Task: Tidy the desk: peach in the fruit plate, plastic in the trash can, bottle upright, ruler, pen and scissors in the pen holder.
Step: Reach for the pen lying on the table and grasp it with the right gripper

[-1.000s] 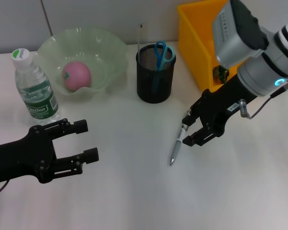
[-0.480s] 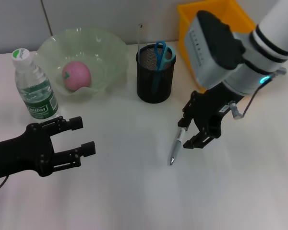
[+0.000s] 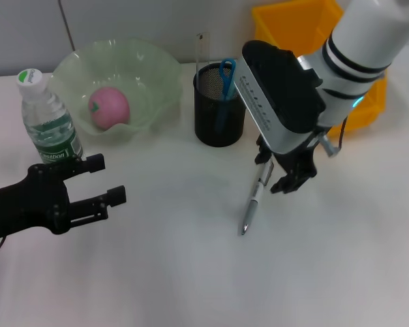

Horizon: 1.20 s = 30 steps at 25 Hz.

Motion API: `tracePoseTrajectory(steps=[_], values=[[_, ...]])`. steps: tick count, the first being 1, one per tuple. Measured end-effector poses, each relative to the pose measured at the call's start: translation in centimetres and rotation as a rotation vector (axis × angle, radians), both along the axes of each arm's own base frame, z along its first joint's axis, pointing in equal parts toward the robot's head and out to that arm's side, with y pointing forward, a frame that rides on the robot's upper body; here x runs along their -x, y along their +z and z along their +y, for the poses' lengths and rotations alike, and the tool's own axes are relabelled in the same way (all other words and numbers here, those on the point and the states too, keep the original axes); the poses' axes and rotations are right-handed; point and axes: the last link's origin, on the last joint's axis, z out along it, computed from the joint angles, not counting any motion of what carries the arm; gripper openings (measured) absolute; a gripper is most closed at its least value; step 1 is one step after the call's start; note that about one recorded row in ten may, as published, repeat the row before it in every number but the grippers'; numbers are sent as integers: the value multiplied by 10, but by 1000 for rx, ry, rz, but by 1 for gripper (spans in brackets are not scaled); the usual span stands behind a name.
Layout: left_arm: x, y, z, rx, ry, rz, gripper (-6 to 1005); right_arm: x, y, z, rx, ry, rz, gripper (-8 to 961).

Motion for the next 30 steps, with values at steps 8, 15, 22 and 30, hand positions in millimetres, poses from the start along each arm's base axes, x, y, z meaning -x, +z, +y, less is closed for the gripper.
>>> tracePoseTrajectory(steps=[8,15,22,30], values=[[-2,3,3,-46,35,-65,797,4,4,1,49,136,-89,509],[3,4,1,-56,52,-67,797,7,-9,-7,138,240,-149,504],[4,4,-1,-57,60,-67,797,12,-17,-9,219,311,-156,499],[4,4,1,-66,68,-71,796,13,-26,-6,269,389,-143,493]])
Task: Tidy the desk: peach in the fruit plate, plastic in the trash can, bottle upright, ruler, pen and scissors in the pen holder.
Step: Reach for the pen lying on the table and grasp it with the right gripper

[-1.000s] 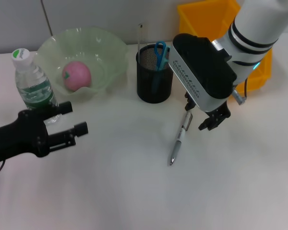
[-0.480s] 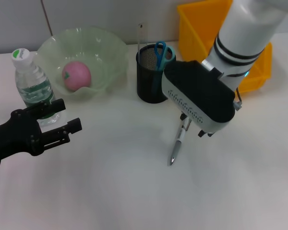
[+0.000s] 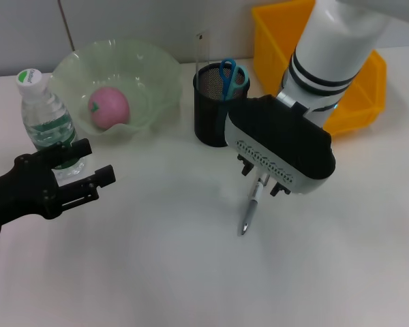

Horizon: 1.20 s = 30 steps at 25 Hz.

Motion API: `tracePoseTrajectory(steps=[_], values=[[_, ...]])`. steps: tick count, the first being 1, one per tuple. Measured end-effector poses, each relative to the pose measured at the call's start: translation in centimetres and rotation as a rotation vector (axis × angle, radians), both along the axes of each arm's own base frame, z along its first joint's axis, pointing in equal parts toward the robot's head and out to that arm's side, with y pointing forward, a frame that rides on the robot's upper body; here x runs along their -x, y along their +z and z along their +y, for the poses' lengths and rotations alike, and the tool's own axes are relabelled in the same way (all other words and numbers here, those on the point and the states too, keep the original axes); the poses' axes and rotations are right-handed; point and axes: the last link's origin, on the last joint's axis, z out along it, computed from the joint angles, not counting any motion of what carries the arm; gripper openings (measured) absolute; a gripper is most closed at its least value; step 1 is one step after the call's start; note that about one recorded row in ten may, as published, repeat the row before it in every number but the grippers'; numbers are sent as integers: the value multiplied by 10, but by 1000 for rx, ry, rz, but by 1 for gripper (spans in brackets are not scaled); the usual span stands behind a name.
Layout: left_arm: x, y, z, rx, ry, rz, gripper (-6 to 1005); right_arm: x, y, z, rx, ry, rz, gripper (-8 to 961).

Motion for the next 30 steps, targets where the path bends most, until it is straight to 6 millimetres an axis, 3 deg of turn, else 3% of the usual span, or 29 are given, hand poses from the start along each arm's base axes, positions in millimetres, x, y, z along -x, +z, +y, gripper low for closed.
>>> tracePoseTrajectory(steps=[30], values=[[3,3,-1,-6,33,-23,796,-10,-21,-2,108,60,-26,471]])
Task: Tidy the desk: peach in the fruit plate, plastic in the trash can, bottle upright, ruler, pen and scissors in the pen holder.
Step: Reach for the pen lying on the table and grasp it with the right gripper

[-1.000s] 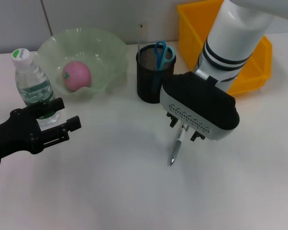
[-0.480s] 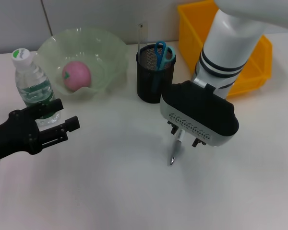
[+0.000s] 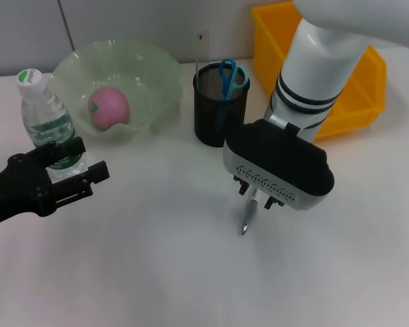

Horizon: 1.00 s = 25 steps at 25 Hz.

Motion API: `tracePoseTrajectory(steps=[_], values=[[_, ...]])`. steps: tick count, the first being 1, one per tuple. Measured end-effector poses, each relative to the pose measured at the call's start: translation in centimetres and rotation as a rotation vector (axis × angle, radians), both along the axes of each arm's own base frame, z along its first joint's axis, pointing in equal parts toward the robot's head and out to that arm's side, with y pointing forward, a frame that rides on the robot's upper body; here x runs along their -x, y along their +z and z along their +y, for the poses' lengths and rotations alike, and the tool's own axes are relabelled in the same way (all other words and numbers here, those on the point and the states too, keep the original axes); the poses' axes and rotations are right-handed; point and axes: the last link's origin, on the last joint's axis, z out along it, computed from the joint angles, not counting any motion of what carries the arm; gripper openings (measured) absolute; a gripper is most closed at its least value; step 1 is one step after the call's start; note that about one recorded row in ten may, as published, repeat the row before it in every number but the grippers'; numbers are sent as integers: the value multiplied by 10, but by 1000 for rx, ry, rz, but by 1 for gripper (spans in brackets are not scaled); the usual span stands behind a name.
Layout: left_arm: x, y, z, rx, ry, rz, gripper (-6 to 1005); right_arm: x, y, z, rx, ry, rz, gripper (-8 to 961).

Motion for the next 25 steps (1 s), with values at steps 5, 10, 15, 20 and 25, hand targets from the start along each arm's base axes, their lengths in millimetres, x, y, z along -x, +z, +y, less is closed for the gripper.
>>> tracePoseTrajectory(steps=[5,10,15,20,25], values=[[0,0,0,-1,1,-1,796,0,-2,1,8,11,-7,460],[0,0,0,0,3,-3,796,-1,-5,1,24,20,-9,450],[1,-2,-1,9,13,-13,796,-3,-7,0,39,13,-10,448],[1,-4,-3,18,22,-23,796,-6,-8,-1,53,8,-16,447],[2,-6,-4,23,25,-29,796,-7,-8,-2,65,5,-17,445]])
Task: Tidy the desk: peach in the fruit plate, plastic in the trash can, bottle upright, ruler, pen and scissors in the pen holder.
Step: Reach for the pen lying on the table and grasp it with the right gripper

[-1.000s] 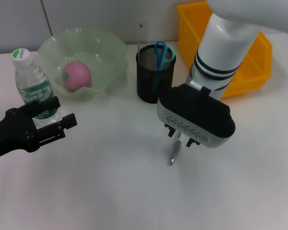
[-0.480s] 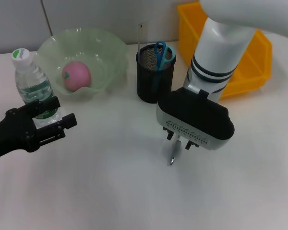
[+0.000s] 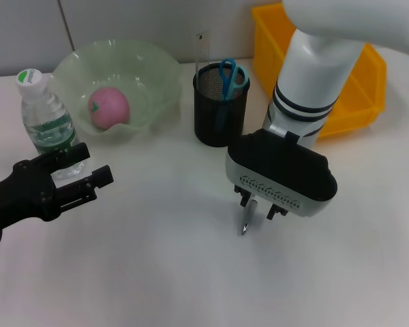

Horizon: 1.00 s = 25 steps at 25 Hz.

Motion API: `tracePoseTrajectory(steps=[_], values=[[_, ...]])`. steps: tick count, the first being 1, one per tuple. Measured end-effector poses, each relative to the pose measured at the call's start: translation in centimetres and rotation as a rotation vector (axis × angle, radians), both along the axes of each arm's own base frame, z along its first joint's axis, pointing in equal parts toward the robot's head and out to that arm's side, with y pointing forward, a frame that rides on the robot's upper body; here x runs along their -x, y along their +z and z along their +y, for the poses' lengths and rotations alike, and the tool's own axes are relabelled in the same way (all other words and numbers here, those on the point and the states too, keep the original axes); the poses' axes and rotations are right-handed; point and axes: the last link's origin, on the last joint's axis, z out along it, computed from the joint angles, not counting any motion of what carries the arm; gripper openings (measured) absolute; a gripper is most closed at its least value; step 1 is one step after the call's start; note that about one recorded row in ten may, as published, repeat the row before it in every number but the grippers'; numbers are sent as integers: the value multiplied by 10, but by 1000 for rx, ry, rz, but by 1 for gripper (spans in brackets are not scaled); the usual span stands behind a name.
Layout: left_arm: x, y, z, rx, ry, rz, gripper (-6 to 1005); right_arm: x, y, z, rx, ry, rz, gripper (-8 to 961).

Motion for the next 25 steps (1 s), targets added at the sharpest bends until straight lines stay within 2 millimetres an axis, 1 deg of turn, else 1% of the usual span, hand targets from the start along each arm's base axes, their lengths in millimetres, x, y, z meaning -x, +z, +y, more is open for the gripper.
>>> tracePoseTrajectory(steps=[20,25], values=[[1,-1,-1,4,8,-4,796,-2,-1,2,10,4,-6,441],[1,-1,-1,4,7,-4,795,-3,-2,3,17,10,-2,418]])
